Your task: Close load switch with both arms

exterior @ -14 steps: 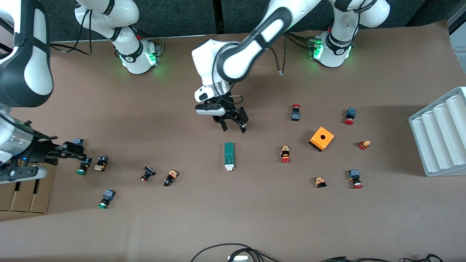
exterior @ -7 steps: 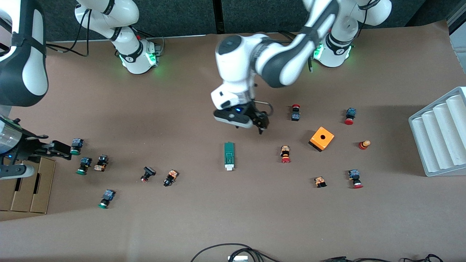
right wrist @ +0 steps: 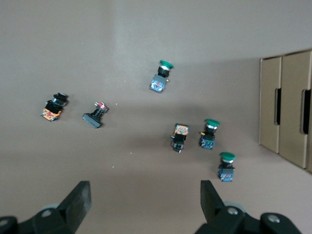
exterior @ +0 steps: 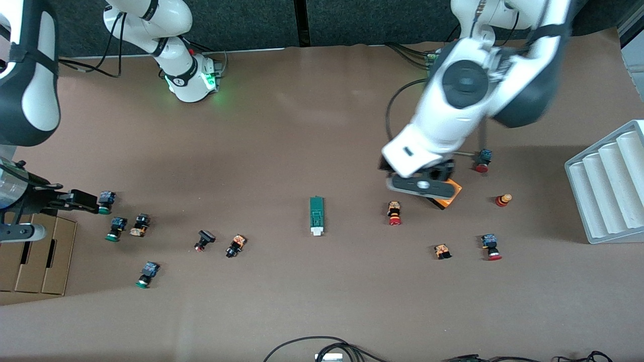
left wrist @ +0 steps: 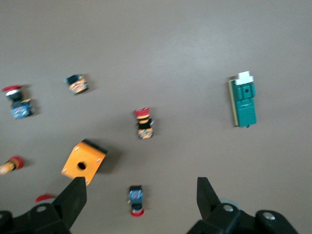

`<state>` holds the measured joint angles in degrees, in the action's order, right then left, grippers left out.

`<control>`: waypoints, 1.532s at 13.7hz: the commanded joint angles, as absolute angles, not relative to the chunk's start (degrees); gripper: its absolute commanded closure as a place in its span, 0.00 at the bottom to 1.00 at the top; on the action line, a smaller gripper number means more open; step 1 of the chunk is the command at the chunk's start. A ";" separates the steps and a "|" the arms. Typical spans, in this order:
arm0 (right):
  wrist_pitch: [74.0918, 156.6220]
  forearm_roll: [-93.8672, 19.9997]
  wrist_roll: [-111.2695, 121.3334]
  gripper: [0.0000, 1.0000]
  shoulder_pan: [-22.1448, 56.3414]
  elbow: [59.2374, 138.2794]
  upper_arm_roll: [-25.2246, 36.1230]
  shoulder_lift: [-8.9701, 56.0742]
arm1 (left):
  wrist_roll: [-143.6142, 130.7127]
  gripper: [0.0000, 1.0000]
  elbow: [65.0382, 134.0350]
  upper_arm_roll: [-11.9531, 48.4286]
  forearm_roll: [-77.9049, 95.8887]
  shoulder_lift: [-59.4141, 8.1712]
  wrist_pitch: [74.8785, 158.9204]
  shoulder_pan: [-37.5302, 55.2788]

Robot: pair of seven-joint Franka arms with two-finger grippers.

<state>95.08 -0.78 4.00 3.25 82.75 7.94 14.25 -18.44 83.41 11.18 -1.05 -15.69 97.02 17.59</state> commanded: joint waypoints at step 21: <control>94.66 -2.64 -1.76 0.00 0.61 87.36 4.75 5.45 | -8.44 0.00 95.19 4.22 -1.92 2.20 90.35 2.01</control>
<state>94.95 -2.85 -1.09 0.21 86.35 4.58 6.60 -8.69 93.72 4.09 0.50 0.76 89.28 -0.02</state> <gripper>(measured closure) 0.000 0.000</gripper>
